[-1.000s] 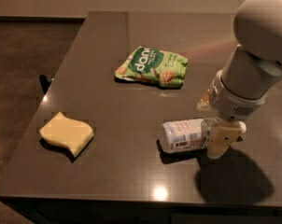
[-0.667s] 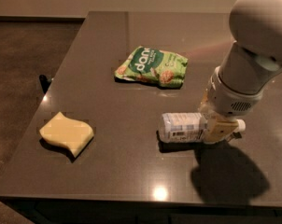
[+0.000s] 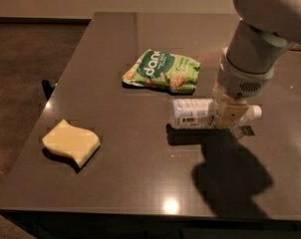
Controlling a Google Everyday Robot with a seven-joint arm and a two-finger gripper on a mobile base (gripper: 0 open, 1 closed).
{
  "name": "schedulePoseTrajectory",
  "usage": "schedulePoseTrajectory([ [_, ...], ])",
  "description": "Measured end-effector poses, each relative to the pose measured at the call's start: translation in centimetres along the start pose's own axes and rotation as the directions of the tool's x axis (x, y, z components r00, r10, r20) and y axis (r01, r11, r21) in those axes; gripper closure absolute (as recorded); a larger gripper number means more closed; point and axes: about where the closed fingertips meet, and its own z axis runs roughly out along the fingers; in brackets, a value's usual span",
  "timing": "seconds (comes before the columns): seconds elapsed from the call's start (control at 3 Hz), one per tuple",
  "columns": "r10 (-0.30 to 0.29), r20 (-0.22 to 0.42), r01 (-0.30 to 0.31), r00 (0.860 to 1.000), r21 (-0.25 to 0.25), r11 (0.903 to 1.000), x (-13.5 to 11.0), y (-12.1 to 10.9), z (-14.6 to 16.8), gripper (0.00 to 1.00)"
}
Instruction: Move blue plastic bottle near green rice chip bag
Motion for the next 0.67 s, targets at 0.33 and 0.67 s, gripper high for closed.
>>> schedulePoseTrajectory([
  [0.33,-0.015,-0.018,0.015,1.000,0.035,0.9993,-0.5,-3.1,-0.4,1.00],
  [0.67,-0.010,-0.038,0.012,0.999,0.058,0.9982,-0.5,-5.8,0.0,1.00],
])
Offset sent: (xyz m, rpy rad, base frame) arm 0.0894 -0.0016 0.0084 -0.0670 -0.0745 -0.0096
